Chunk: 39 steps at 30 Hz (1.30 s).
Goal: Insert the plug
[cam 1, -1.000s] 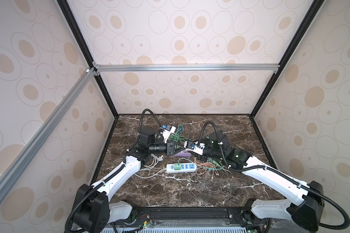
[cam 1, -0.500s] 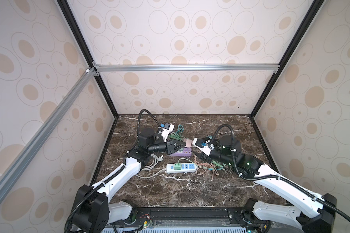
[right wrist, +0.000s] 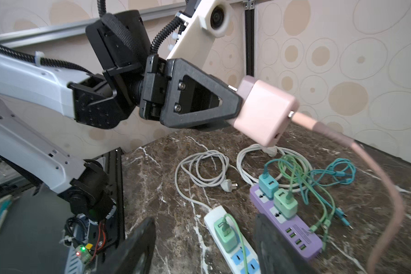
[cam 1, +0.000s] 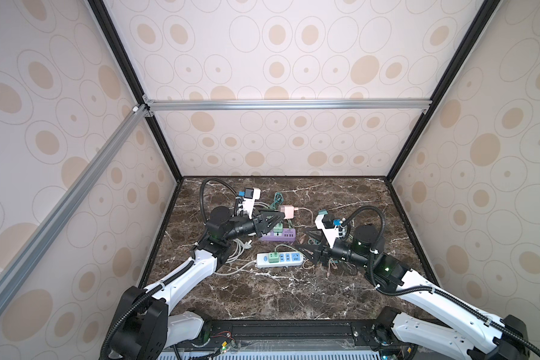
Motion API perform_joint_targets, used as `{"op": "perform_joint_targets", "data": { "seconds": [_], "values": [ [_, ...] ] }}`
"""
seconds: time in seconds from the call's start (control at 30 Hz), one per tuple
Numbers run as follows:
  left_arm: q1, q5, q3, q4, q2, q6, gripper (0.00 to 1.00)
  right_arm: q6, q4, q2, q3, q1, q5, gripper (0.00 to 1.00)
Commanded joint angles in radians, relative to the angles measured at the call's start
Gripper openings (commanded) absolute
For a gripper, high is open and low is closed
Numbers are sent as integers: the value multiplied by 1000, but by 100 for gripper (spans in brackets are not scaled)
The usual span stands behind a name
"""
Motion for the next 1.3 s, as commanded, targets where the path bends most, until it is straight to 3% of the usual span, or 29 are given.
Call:
{"op": "perform_joint_targets", "data": {
  "seconds": [0.0, 0.27, 0.53, 0.87, 1.07, 1.27],
  "values": [
    [-3, 36, -10, 203, -37, -68, 0, 128, 216, 28, 4, -13, -105, 68],
    [-3, 63, -51, 317, -76, -96, 0, 223, 402, 119, 51, -63, -192, 58],
    [-3, 99, -68, 394, -91, -114, 0, 337, 591, 196, 50, -106, -236, 57],
    [-3, 116, -79, 510, -65, -170, 0, 370, 692, 309, 151, -105, -394, 55],
    [-4, 122, -81, 536, -57, -187, 0, 384, 709, 324, 177, -105, -416, 48],
    [-2, 123, -80, 541, -54, -189, 0, 396, 716, 335, 193, -104, -437, 47]
  ]
}}
